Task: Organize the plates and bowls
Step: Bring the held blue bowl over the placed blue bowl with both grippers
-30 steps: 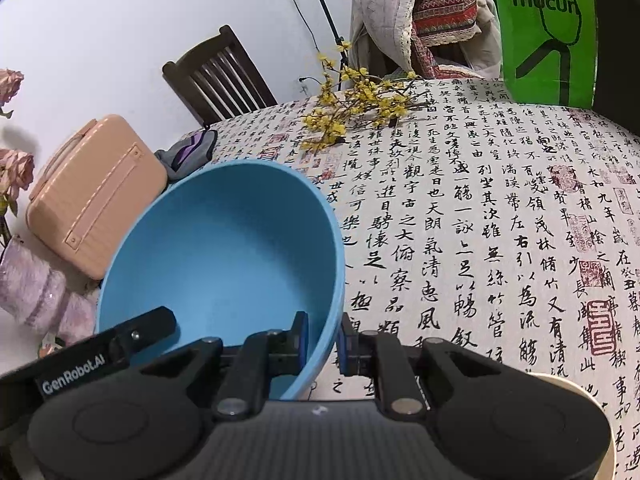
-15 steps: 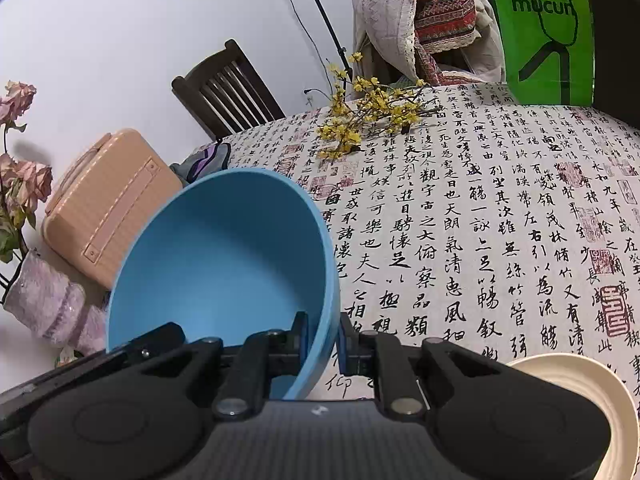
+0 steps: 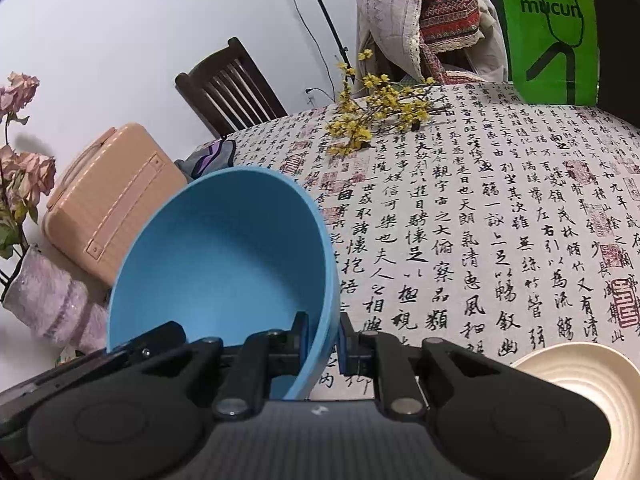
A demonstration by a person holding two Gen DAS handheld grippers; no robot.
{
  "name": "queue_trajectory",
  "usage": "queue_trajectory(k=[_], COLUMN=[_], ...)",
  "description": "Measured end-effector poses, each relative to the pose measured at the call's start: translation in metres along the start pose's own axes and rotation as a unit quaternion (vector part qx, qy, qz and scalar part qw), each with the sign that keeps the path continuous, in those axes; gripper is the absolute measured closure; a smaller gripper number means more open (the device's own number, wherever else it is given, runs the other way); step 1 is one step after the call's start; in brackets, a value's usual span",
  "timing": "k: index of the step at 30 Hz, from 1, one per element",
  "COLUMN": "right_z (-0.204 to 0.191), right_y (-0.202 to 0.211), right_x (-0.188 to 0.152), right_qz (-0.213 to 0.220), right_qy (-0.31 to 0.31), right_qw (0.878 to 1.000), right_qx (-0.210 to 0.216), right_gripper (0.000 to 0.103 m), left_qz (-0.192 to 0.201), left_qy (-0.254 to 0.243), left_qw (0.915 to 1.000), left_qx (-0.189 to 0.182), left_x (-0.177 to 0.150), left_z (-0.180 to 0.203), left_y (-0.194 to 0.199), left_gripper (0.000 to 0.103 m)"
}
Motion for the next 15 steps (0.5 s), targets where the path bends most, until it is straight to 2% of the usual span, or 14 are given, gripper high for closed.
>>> queue_trajectory(k=[15], right_z=[-0.038], right_y=[-0.027], right_x=[-0.015], right_qz=[-0.027], right_qy=[0.019], right_qw=[0.999], right_qx=[0.013], right_gripper=[0.089], left_qz=[-0.013], left_qy=[0.019], left_qw=[0.9996], left_qx=[0.016], left_x=[-0.009], left_z=[-0.048], left_y=[-0.007], left_gripper=[0.090])
Point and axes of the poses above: each gripper's, at about its wrist camera, not at the fingertips, and y roughly against the way its jaws point, z to its right, x to its top, the point moved 10 cm from there along -y, roughly the way its jaws point, and after that the axes turned 6 degrees about x, right-handed, at the moved point
